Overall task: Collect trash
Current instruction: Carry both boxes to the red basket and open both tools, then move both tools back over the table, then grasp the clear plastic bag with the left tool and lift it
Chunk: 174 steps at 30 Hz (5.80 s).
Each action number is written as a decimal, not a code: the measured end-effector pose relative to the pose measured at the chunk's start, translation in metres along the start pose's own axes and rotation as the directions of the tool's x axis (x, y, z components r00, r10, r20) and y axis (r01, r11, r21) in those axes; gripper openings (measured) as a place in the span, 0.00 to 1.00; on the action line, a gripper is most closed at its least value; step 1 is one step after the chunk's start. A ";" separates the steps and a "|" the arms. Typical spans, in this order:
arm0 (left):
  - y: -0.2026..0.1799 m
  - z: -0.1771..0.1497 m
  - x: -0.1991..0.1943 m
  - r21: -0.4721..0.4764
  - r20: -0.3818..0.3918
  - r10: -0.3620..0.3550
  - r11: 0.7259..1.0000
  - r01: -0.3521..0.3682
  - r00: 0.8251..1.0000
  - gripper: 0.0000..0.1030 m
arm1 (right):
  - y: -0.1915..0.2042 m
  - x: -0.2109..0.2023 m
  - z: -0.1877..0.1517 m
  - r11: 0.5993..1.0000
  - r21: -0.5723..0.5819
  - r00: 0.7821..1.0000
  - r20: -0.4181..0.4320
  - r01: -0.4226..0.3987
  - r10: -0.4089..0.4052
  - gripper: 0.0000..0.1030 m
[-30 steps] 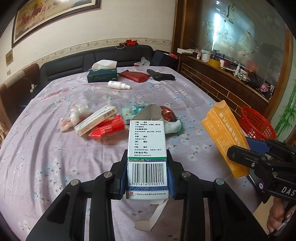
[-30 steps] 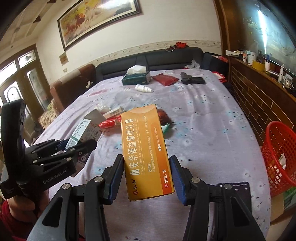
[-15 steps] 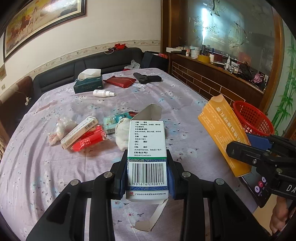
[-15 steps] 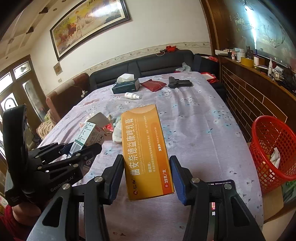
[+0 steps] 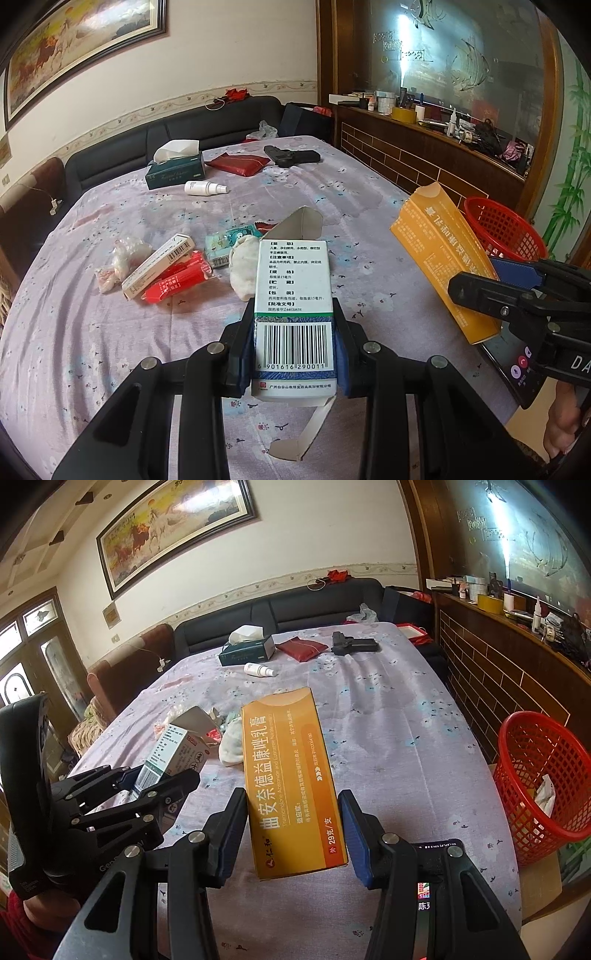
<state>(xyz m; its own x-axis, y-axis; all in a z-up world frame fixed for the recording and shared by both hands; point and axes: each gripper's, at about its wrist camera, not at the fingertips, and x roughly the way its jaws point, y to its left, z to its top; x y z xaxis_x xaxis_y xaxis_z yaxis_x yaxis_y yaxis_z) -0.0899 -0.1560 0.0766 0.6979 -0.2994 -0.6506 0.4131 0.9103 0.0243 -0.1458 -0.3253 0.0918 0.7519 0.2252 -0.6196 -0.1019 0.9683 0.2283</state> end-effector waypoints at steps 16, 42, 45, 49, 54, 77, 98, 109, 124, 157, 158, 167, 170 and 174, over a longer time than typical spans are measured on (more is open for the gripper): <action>0.006 -0.001 0.000 -0.009 -0.001 0.000 1.000 0.000 1.000 0.32 | 0.000 0.002 0.000 1.000 -0.006 1.000 -0.006 0.001 -0.001 0.52; 0.003 0.004 -0.002 -0.017 0.005 -0.020 1.000 0.020 1.000 0.32 | -0.007 -0.001 0.000 1.000 0.004 1.000 0.004 0.021 -0.021 0.52; -0.002 0.008 -0.002 -0.010 0.007 -0.024 1.000 0.024 1.000 0.32 | -0.011 -0.003 0.000 1.000 0.012 1.000 0.008 0.020 -0.020 0.52; -0.010 0.013 -0.003 0.004 0.012 -0.032 0.999 0.032 0.999 0.32 | -0.017 -0.008 0.000 0.999 0.027 1.000 0.016 0.020 -0.020 0.52; -0.018 0.018 -0.004 0.014 0.017 -0.042 0.999 0.042 0.999 0.32 | -0.027 -0.016 0.001 0.999 0.048 0.999 0.030 0.021 -0.023 0.52; -0.135 0.085 0.020 0.148 -0.035 -0.289 0.945 0.291 0.957 0.32 | -0.168 -0.117 0.000 0.934 0.320 0.957 0.180 0.161 -0.227 0.53; -0.273 0.123 0.108 0.177 -0.168 -0.433 0.870 0.460 0.885 0.32 | -0.273 -0.126 0.005 0.861 0.456 0.934 0.149 0.226 -0.324 0.53; -0.282 0.134 0.135 0.113 -0.192 -0.467 0.863 0.492 0.863 0.70 | -0.303 -0.099 0.007 0.840 0.485 0.938 0.100 0.244 -0.331 0.61; -0.195 0.115 0.065 0.118 -0.090 -0.388 0.910 0.397 0.917 0.70 | -0.235 -0.129 0.002 0.886 0.408 0.943 0.142 0.222 -0.301 0.64; 0.100 0.023 -0.004 -0.115 -0.028 -0.039 0.993 0.035 0.999 0.70 | -0.026 -0.040 0.010 1.000 0.019 1.000 0.005 -0.004 0.004 0.64; 0.112 0.023 -0.001 -0.131 -0.038 -0.007 0.991 0.002 0.999 0.70 | -0.021 -0.037 0.010 1.000 0.011 1.000 -0.001 -0.008 0.008 0.64; 0.232 0.047 0.060 -0.301 -0.161 0.079 0.945 -0.125 0.984 0.70 | -0.004 -0.022 0.010 1.000 -0.015 0.999 -0.032 -0.022 0.021 0.65; 0.240 0.053 0.089 -0.291 -0.204 0.080 0.947 -0.139 0.976 0.70 | -0.006 -0.021 0.011 1.000 -0.010 0.999 -0.037 -0.023 0.023 0.65; 0.250 0.052 0.129 -0.307 -0.271 0.090 0.936 -0.175 0.958 0.64 | -0.008 -0.021 0.012 1.000 -0.003 0.999 -0.040 -0.017 0.017 0.65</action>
<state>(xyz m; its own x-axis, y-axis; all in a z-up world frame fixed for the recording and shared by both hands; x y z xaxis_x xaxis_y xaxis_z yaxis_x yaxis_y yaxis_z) 0.1340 0.0185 0.0377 0.5470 -0.1277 -0.8273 0.0850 0.9917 -0.0968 -0.1527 -0.3391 0.1118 0.7236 0.2459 -0.6450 -0.1166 0.9645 0.2370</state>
